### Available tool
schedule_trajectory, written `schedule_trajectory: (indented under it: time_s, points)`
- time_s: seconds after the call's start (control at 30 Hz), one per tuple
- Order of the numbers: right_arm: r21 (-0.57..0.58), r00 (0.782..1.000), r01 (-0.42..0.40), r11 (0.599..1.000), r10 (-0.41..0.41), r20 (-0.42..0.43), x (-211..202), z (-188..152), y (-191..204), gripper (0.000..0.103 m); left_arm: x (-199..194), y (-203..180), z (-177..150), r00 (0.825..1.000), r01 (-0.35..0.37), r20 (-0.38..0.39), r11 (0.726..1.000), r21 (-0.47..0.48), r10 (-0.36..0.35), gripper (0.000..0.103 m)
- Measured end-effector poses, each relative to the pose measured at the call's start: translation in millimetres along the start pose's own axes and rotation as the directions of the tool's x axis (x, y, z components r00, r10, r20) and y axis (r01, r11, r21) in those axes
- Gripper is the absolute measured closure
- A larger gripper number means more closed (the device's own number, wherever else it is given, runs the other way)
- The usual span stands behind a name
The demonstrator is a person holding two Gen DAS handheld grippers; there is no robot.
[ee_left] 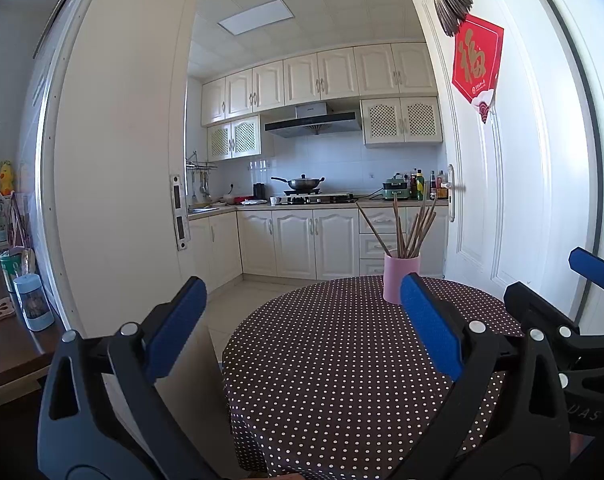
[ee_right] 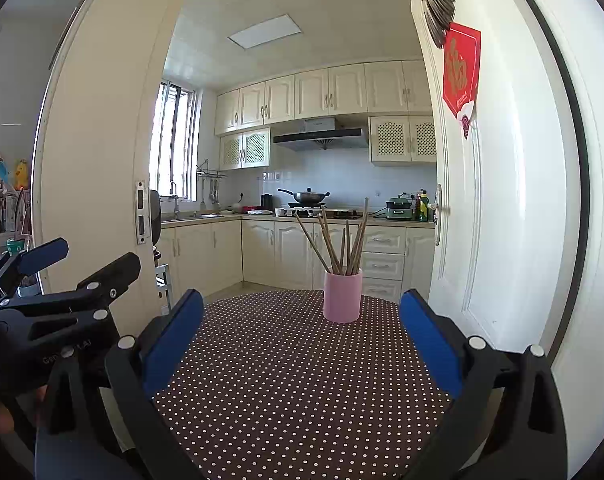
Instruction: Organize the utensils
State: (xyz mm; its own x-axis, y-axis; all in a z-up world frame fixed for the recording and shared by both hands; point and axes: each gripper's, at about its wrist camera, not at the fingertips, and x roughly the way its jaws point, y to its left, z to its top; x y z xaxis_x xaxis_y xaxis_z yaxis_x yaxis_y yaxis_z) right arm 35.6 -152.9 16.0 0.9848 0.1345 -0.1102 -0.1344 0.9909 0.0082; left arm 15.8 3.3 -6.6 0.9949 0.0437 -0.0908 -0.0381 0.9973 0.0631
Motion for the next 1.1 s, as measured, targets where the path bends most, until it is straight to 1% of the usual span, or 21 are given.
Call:
schedule_trajectory:
  time_s: [1.1]
  points:
    - [0.004, 1.000, -0.004, 1.000, 0.004, -0.017, 2.4, -3.2, -2.7, 0.008, 5.2, -4.1, -2.7, 1.000, -0.012, -0.010, 1.000, 0.004, 0.012, 0.007]
